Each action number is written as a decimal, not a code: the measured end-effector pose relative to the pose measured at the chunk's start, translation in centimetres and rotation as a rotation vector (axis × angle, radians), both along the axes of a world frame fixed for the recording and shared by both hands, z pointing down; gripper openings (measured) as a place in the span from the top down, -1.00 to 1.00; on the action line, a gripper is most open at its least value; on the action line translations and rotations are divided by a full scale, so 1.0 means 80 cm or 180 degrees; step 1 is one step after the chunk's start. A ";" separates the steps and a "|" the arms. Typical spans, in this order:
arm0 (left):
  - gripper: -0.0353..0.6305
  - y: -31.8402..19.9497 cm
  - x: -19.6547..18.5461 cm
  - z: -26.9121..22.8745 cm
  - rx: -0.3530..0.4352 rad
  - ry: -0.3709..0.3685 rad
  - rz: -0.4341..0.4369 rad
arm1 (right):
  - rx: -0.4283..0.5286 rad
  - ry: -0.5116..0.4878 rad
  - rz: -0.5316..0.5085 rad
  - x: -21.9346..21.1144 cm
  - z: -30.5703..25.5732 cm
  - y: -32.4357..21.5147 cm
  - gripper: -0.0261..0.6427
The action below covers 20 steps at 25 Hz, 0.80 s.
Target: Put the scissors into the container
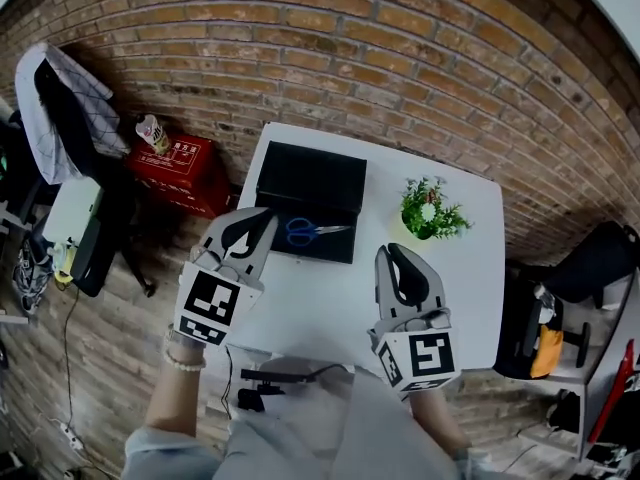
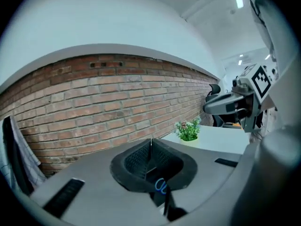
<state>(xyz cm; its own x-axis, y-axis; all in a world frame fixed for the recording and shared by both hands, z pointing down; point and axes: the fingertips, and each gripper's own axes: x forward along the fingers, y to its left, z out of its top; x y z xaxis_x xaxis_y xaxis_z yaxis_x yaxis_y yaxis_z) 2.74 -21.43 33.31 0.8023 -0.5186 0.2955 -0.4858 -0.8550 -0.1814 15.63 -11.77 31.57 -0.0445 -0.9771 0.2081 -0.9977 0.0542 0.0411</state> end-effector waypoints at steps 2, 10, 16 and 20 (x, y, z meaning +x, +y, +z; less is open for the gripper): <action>0.82 0.010 -0.019 -0.022 0.0047 0.0135 -0.0165 | 0.0056 0.0050 -0.0060 -0.008 -0.009 0.000 0.73; 0.82 0.060 -0.075 -0.083 0.0410 0.0259 -0.0473 | 0.0212 0.0121 -0.0222 -0.035 -0.035 0.005 0.73; 0.82 0.080 -0.099 -0.090 0.0443 0.0223 -0.0585 | 0.0212 0.0115 -0.0273 -0.049 -0.037 0.009 0.74; 0.82 0.084 -0.105 -0.088 0.0422 0.0241 -0.0629 | 0.0194 0.0138 -0.0332 -0.056 -0.036 0.013 0.74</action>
<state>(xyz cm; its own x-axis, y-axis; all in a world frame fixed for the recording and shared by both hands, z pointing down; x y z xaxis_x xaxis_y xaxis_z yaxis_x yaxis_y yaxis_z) -5.67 -14.67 26.30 0.6987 -0.6979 0.1572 -0.6578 -0.7131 -0.2424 11.11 -10.70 28.70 -0.1388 -0.9785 0.1525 -0.9840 0.1536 0.0904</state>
